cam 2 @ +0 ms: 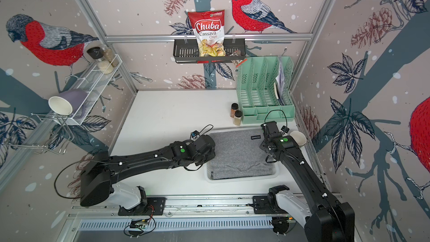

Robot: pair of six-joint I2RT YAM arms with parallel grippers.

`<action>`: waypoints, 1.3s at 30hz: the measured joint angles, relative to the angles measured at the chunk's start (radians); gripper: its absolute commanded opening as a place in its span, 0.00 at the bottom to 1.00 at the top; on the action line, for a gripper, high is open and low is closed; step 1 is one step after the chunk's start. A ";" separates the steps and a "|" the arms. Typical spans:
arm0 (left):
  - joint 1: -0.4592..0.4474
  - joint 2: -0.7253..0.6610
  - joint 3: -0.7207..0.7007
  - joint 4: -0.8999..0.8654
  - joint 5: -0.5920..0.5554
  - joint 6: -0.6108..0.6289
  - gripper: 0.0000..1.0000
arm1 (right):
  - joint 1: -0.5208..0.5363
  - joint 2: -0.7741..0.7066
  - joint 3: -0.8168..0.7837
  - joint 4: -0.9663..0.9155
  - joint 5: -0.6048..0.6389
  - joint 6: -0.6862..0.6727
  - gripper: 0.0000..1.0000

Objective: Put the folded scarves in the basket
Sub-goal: Move the basket to the center of the board, then reset both arms

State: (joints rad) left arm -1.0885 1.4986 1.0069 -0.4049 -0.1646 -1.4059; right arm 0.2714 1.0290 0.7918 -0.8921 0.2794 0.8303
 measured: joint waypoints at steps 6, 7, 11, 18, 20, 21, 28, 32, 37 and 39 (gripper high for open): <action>0.000 0.035 -0.001 -0.005 -0.019 0.001 0.22 | -0.005 0.011 -0.037 0.040 -0.021 -0.013 0.59; 0.000 0.039 -0.001 -0.008 -0.023 0.001 0.22 | -0.005 0.011 -0.041 0.046 -0.026 -0.013 0.59; 0.007 0.040 -0.002 -0.026 -0.046 0.004 0.22 | 0.001 0.013 -0.061 0.066 -0.053 -0.013 0.59; 0.061 -0.054 -0.078 -0.074 -0.086 0.019 0.22 | 0.143 0.023 -0.062 0.079 -0.123 0.062 0.60; 0.080 -0.082 -0.101 -0.086 -0.094 0.019 0.22 | 0.214 0.039 -0.053 0.083 -0.124 0.096 0.60; 0.089 -0.101 -0.112 -0.105 -0.100 0.020 0.22 | 0.241 0.048 -0.050 0.088 -0.131 0.116 0.60; 0.136 -0.226 -0.185 -0.185 -0.155 0.027 0.23 | 0.412 0.137 0.022 0.123 -0.163 0.227 0.63; 0.143 -0.282 -0.190 -0.235 -0.193 0.026 0.28 | 0.454 0.160 0.075 0.129 -0.166 0.250 0.70; 0.145 -0.322 -0.163 -0.296 -0.232 0.016 0.45 | 0.457 0.152 0.124 0.126 -0.155 0.251 0.86; 0.146 -0.335 -0.137 -0.314 -0.247 0.014 0.54 | 0.447 0.131 0.148 0.126 -0.141 0.243 0.93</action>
State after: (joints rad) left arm -0.9421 1.1633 0.8700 -0.7189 -0.4118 -1.3922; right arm 0.7189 1.1603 0.9394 -0.7666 0.1387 1.0737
